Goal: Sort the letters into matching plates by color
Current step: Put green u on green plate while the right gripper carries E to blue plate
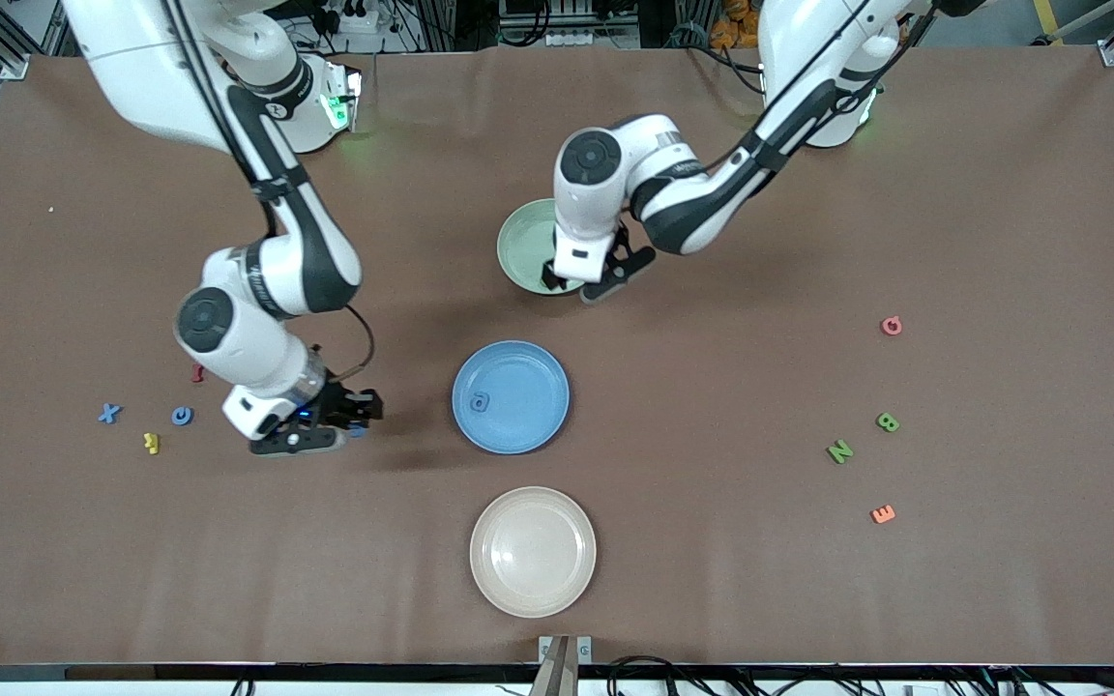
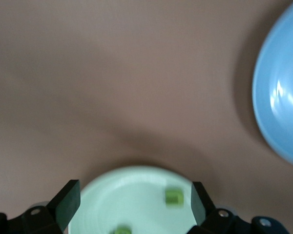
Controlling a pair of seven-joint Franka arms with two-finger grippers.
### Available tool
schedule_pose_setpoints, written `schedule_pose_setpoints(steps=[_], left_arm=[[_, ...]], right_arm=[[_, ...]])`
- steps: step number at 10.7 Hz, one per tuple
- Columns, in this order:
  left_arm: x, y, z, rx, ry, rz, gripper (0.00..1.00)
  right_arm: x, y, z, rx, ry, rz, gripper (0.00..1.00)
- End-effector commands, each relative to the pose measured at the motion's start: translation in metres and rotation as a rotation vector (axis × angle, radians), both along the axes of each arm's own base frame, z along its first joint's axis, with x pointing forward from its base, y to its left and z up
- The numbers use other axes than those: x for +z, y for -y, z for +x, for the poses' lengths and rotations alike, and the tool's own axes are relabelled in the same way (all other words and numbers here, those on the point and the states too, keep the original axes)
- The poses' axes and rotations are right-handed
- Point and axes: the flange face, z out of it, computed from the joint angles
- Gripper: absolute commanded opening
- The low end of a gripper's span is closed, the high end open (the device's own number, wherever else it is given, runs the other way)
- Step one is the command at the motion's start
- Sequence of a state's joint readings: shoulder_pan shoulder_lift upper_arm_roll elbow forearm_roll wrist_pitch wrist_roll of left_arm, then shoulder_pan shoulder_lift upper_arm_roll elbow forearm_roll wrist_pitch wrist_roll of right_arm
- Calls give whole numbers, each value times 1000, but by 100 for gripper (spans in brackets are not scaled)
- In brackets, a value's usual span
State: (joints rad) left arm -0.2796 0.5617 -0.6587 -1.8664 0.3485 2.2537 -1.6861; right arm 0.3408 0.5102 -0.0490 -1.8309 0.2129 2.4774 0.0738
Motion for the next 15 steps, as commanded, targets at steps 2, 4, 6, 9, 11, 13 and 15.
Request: schedule_pose_setpoints(steps=[2, 4, 6, 9, 11, 13, 15], left_arm=[[12, -94, 100, 103, 46, 29, 100], [13, -151, 141, 133, 46, 27, 100], [6, -217, 173, 102, 44, 40, 100], [-7, -296, 205, 25, 52, 75, 100], [-24, -335, 222, -27, 58, 103, 100], [-31, -359, 244, -31, 67, 99, 100], [-31, -382, 255, 32, 59, 65, 100]], right_arm=[[-17, -88, 18, -10, 23, 27, 12], [-24, -123, 10, -4, 19, 35, 12], [-28, -160, -8, 26, 5, 51, 12], [-36, -210, -38, 58, -24, 78, 12], [-38, -224, -49, 74, -29, 80, 14], [-38, -223, -48, 81, -26, 76, 35], [-37, -215, -42, 87, -13, 63, 54]])
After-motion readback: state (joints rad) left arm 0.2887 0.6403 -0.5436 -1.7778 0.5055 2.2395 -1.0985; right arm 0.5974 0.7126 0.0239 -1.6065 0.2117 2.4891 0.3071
